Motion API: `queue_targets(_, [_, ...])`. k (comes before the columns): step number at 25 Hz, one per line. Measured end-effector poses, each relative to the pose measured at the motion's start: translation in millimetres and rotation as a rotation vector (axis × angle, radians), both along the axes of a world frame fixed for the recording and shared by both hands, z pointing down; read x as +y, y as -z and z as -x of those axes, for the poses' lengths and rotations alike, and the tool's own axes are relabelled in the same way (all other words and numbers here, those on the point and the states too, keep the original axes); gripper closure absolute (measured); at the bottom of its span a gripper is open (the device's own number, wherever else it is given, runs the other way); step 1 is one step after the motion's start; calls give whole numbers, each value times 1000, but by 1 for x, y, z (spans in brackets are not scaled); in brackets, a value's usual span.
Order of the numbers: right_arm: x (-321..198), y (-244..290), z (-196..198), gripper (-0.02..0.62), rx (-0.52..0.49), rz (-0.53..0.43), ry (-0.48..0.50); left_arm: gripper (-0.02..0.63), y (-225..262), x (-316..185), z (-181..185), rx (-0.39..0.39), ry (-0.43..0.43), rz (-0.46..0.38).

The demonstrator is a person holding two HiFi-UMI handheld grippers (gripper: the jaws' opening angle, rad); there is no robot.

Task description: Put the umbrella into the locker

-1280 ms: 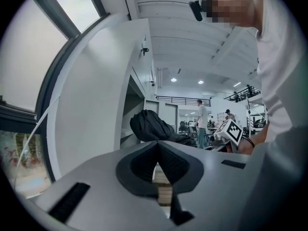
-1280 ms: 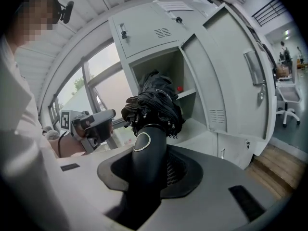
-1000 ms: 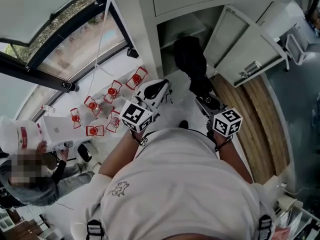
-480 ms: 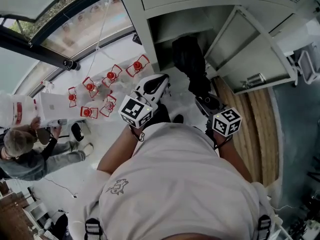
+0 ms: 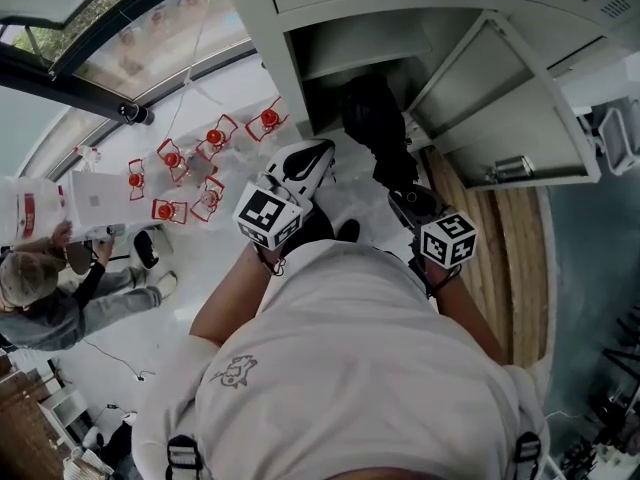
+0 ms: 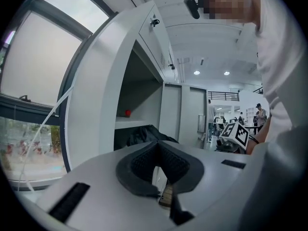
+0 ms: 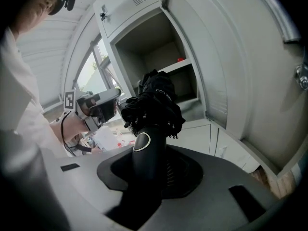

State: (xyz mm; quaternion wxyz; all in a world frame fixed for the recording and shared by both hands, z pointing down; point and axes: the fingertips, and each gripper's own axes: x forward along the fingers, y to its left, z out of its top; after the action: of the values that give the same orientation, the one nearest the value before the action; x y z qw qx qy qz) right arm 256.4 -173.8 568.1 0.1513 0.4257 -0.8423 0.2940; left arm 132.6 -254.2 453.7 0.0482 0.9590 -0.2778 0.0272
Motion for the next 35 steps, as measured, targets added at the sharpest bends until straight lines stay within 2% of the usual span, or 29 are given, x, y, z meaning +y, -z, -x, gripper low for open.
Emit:
queue_targets(5, [-15,-22,-5,456,37,46,18,595,-6,-2,-2,-8,1,-1])
queue_targets(13, [-53,-32,1,453,76,69,26,595,-15,-4,4,-4,21,15])
queue_targets(35, [-166,-35,31,448,156,33,119,595,-21,-22,1,-24,-2,27])
